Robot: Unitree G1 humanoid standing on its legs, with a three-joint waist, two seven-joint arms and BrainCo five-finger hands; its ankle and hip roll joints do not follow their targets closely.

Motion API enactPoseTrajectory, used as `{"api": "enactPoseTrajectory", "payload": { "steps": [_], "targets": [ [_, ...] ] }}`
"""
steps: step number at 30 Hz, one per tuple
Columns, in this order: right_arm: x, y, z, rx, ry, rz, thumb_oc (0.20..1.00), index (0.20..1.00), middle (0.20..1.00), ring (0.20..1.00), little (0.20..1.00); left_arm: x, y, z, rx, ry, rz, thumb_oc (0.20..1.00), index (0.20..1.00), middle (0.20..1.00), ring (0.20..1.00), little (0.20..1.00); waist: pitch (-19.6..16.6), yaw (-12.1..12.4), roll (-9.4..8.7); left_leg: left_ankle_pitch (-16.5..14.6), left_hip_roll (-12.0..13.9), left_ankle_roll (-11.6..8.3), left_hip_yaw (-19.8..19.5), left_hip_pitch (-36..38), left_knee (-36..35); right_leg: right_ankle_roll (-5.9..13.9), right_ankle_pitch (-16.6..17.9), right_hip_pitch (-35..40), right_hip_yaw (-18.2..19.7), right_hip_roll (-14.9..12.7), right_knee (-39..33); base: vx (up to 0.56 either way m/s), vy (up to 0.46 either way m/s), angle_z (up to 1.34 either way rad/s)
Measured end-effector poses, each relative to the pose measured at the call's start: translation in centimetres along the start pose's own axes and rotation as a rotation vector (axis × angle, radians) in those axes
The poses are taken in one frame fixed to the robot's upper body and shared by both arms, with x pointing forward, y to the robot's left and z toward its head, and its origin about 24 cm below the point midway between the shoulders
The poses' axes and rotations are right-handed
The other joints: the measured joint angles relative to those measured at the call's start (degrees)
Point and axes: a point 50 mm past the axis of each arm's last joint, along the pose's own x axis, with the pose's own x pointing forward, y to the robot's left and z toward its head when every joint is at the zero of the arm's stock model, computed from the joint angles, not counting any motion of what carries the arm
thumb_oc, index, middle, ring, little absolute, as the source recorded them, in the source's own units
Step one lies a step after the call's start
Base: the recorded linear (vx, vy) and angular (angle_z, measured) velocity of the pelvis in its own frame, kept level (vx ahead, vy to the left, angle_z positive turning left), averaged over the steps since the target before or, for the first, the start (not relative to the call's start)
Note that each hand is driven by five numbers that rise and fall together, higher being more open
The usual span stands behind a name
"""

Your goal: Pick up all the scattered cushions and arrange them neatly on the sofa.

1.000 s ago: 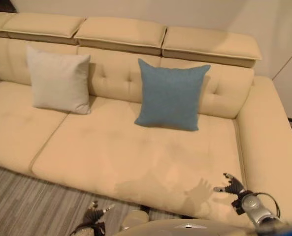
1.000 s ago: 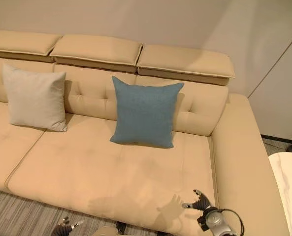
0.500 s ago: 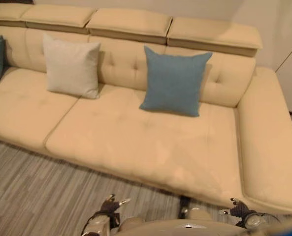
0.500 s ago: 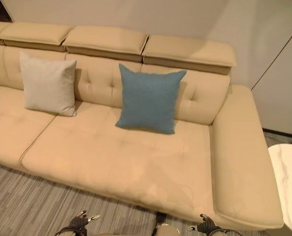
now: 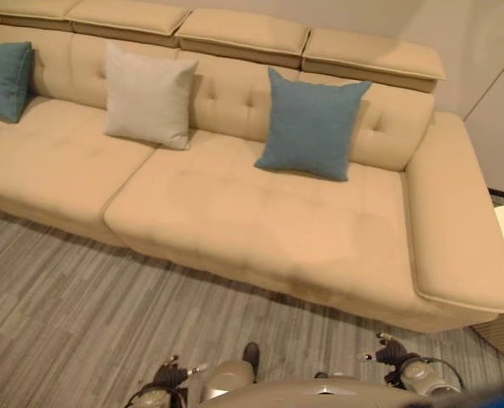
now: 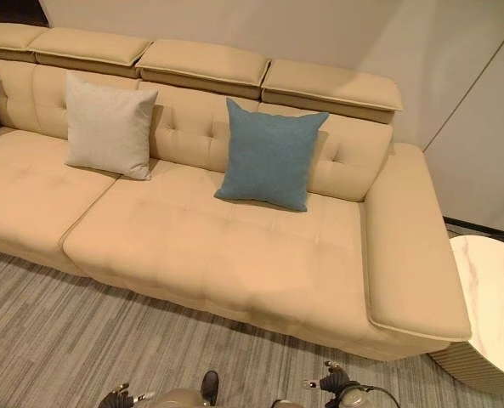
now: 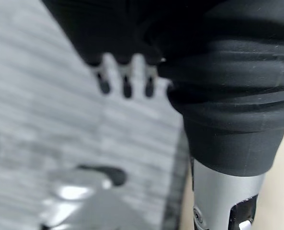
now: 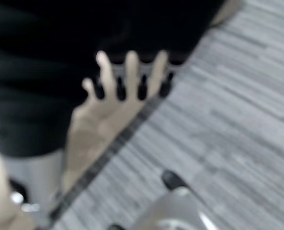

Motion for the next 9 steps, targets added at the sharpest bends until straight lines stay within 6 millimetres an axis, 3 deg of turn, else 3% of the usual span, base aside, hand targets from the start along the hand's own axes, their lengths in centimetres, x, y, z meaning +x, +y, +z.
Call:
{"api": "enactPoseTrajectory", "payload": {
  "steps": [2, 6, 9],
  "targets": [
    [-0.1, 0.2, -0.7, 0.008, 0.017, 0.003, 1.000, 1.000, 1.000, 1.000, 1.000, -0.1, -0.5, -0.2, -0.002, 0.006, -0.012, 1.000, 1.000, 1.000, 1.000, 1.000, -1.25, -0.21, 0.29, 0.68, 1.22, -1.03, -0.08, -0.11, -1.03, -1.61, 0.89, -0.12, -0.16, 1.32, -0.80, -0.02, -0.095, 0.01],
    [-0.6, 0.7, -2.6, 0.030, 0.064, 0.011, 1.000, 1.000, 1.000, 1.000, 1.000, -0.1, -1.0, -0.4, 0.015, 0.010, -0.027, 1.000, 1.000, 1.000, 1.000, 1.000, -3.81, -0.59, -0.39, -0.43, 2.44, -2.58, -0.23, -0.61, -0.92, -2.35, 0.78, 0.56, -1.66, 2.75, -2.16, 0.01, -0.058, 0.09],
    [-1.0, 0.8, -3.9, 0.043, 0.102, 0.007, 1.000, 1.000, 1.000, 1.000, 1.000, -0.1, -1.0, -0.6, 0.018, 0.013, -0.029, 1.000, 1.000, 1.000, 1.000, 1.000, -4.62, -1.20, -0.15, -0.42, 2.59, -2.54, -1.31, 0.01, -0.58, -2.47, 0.76, 1.83, -1.88, 3.21, -2.87, 0.01, -0.020, 0.06]
  ]
}}
